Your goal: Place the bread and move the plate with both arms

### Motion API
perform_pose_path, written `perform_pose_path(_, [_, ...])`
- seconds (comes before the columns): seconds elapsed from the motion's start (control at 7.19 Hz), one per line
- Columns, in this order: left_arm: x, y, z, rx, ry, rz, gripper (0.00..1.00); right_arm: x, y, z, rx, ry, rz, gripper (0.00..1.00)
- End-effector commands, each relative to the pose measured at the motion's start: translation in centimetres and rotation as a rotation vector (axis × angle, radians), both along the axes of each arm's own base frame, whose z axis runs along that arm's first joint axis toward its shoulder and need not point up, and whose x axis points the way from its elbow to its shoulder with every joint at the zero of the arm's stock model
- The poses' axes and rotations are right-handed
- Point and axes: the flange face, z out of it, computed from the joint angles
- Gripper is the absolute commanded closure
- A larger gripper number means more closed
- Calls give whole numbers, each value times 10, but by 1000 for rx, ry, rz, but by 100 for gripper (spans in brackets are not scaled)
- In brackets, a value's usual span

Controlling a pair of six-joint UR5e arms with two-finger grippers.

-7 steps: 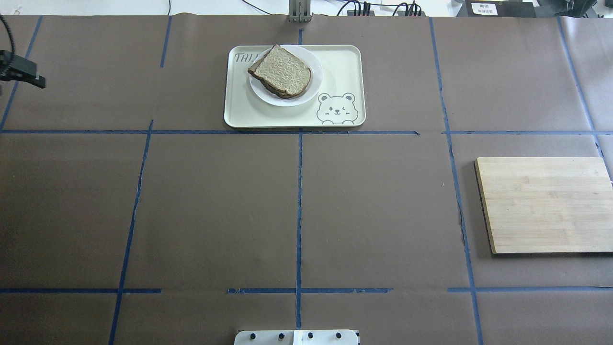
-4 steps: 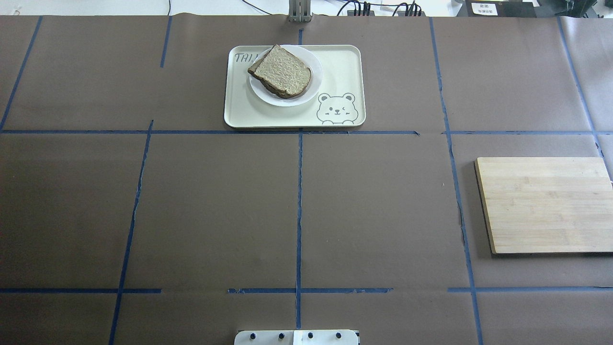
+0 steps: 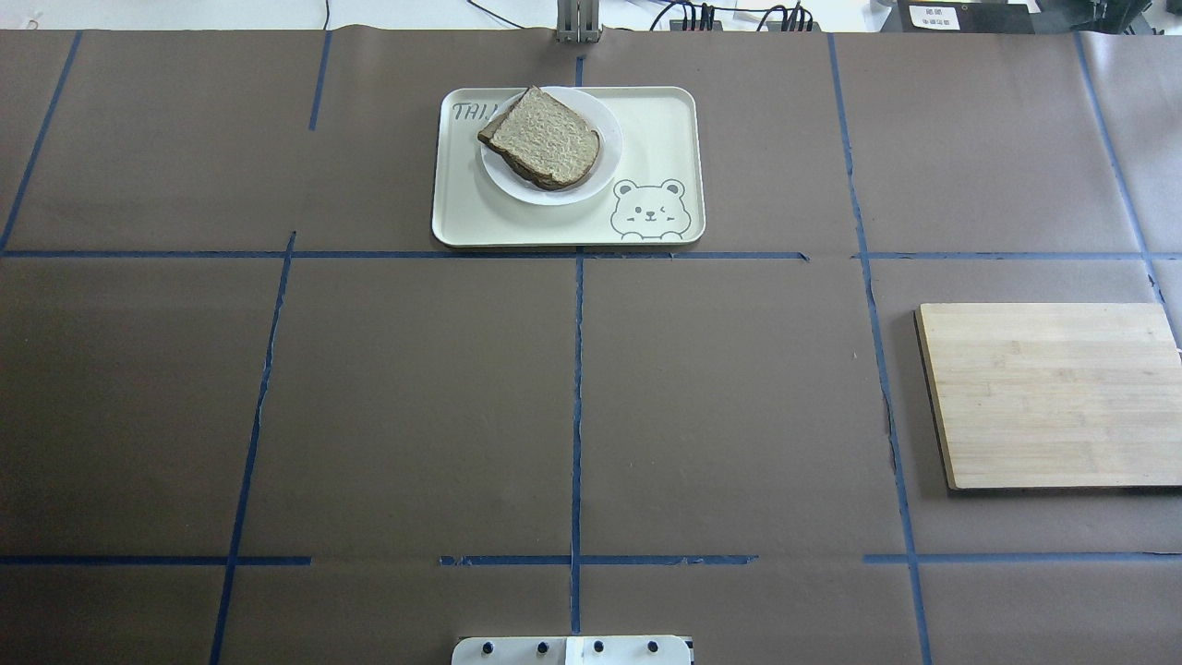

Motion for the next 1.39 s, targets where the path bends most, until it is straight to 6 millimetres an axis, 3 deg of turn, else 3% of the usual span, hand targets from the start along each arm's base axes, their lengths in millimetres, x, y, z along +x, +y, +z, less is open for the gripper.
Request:
perform_pose_path(0.0, [0, 9, 6, -28, 4, -33, 0, 1, 0, 0, 0, -1, 2, 0])
perform_pose_path(1.25, [1, 6, 1, -36, -10, -45, 0, 3, 2, 3, -7, 8, 6, 0])
